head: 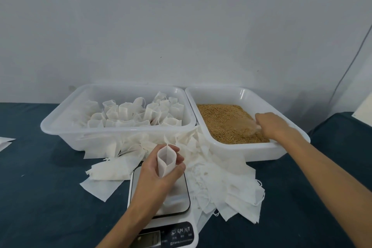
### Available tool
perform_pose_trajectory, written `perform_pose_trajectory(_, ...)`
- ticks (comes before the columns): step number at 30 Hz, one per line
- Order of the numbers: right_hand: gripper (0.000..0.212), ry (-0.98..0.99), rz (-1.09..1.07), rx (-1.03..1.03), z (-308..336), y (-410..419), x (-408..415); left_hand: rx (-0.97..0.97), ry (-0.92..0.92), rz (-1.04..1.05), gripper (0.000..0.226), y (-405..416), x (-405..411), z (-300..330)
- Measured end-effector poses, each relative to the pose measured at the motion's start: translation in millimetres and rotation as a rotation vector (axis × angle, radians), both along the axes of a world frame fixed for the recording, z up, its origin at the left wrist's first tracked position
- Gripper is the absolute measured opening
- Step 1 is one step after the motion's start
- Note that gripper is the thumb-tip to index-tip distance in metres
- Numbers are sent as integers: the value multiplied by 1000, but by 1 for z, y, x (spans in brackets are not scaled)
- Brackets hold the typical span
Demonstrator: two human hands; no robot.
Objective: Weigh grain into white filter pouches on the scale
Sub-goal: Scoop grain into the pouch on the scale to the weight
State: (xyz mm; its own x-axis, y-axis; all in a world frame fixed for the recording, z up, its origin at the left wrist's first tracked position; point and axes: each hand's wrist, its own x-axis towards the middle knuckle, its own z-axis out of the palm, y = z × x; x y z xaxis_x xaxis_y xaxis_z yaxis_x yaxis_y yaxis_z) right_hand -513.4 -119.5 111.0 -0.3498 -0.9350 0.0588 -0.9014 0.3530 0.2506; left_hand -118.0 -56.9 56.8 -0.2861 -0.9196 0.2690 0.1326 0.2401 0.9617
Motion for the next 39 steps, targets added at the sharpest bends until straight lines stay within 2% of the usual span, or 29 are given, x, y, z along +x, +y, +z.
perform_pose_trajectory(7,23,-100,202,60,-10,-6,16,-6,13,8,24,0,1,2)
perform_pose_trajectory(14,3,-264,274,3,-11,-9,17,1,14,4,25,-1,1,1)
perform_pose_trajectory(18,13,-456,238,-98,-11,-5,15,9,17,9,27,-3,1,1)
perform_pose_trajectory(21,17,-519,258,-152,-9,-1,21,18,19,14,29,-4,1,0)
perform_pose_trajectory(29,17,-694,497,-232,29,44,87,27,-9,5,27,-3,2,0)
perform_pose_trajectory(33,21,-649,666,-190,43,66,122,25,-24,1,27,-2,1,0)
perform_pose_trajectory(39,24,-376,779,-236,57,74,145,35,-40,-2,27,-1,2,2)
